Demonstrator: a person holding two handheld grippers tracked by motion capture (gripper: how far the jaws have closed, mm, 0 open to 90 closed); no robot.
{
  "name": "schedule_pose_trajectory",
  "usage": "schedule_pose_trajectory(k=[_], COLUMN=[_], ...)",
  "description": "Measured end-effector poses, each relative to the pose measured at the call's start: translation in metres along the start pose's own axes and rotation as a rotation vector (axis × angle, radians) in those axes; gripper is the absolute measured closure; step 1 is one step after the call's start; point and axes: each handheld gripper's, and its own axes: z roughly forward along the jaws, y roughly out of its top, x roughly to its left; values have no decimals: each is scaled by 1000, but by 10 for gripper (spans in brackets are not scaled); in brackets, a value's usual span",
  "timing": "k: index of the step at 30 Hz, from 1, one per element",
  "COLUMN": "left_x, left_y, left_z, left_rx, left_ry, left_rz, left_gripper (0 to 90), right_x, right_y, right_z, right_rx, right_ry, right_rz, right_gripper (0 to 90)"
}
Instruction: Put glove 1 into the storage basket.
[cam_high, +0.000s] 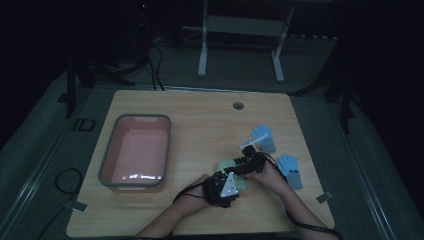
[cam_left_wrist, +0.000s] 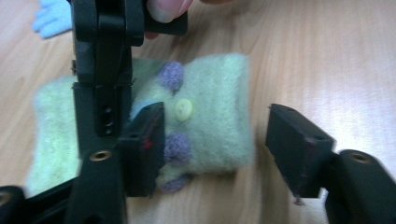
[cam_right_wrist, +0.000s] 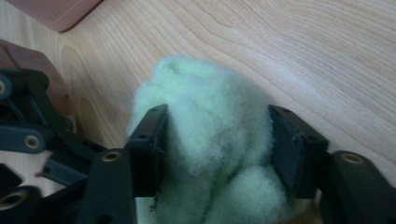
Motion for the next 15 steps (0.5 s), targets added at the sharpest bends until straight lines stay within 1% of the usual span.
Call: schedule_pose_trajectory(k=[1,2,3,4,5,7,10,13,15], left_x=[-1,-3,-3,-3,-2,0,6,12,15], left_y=[0,0,0,0,-1,0,1,2,4], left_z=[2,3,4,4,4,3,0,-3,-5], left_rx=[5,13,15,14,12,9,16,17,22], left_ry=[16,40,55,61,62,51,13,-30,-43], left_rz=[15,31,31,25,18,5,-23,-55,-56], left_gripper=[433,462,502,543,563,611,686,725,736], right_x=[0,0,0,0,1,1,0,2,3], right_y=[0,-1,-1,-1,-1,-1,-3,-3,-2], right_z=[0,0,0,0,0,0,0,-1,-3], right_rx=[0,2,5,5,5,4,0,-3,-2], right_ry=[4,7,6,5,3,6,25,33,35], right_rz=[-2,0,3,1,6,15,39,40,42], right_gripper=[460,479,493,501,508,535,587,634,659])
